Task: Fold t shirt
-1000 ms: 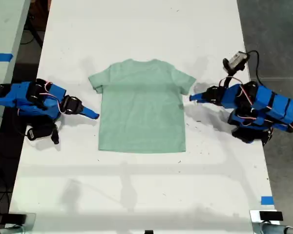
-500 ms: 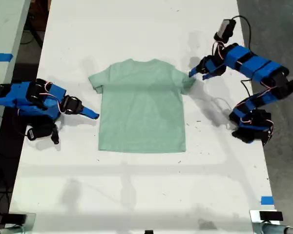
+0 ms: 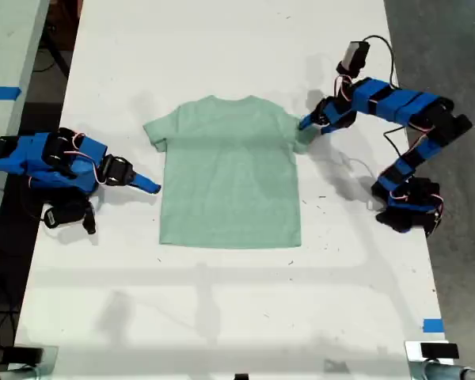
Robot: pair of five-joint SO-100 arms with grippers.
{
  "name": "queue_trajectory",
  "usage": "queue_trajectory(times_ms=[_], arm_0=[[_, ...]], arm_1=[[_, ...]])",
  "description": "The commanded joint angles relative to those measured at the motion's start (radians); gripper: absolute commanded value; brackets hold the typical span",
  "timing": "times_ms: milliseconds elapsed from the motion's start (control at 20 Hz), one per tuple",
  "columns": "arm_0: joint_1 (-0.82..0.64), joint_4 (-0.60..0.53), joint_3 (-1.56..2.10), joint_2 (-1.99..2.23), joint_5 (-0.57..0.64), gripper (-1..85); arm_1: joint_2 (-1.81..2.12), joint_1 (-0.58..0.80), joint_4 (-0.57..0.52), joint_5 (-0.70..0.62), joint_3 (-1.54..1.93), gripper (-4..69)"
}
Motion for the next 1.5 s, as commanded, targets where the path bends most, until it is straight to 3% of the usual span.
queue_trajectory(times_ms=[0, 300, 550, 800, 950, 1000, 1100, 1250, 1450], arm_0=[[0.005, -0.014, 0.003, 0.006, 0.008, 5.7], [0.005, -0.014, 0.003, 0.006, 0.008, 5.7], [0.005, -0.014, 0.003, 0.006, 0.008, 5.7], [0.005, -0.014, 0.003, 0.006, 0.008, 5.7], [0.005, -0.014, 0.003, 0.006, 0.008, 5.7], [0.005, -0.014, 0.003, 0.006, 0.008, 5.7], [0.005, -0.014, 0.003, 0.006, 0.008, 5.7], [0.005, -0.014, 0.003, 0.006, 0.008, 5.7], [0.005, -0.014, 0.003, 0.006, 0.008, 5.7]], arm_1=[[-0.034, 0.025, -0.009, 0.012, -0.034, 0.9], [0.018, 0.046, 0.040, 0.067, -0.028, 0.9], [0.098, -0.207, 0.156, 0.055, -0.345, 0.9], [-0.098, -0.489, -0.078, 0.026, -0.479, 0.9], [-0.295, -0.588, -0.124, 0.023, -0.634, 0.9], [-0.367, -0.603, -0.103, 0.029, -0.706, 1.9], [-0.453, -0.612, 0.020, 0.023, -0.853, 18.0], [-0.324, -0.569, 0.196, 0.014, -0.871, 21.7], [0.083, -0.445, 0.394, 0.021, -0.681, 19.5]])
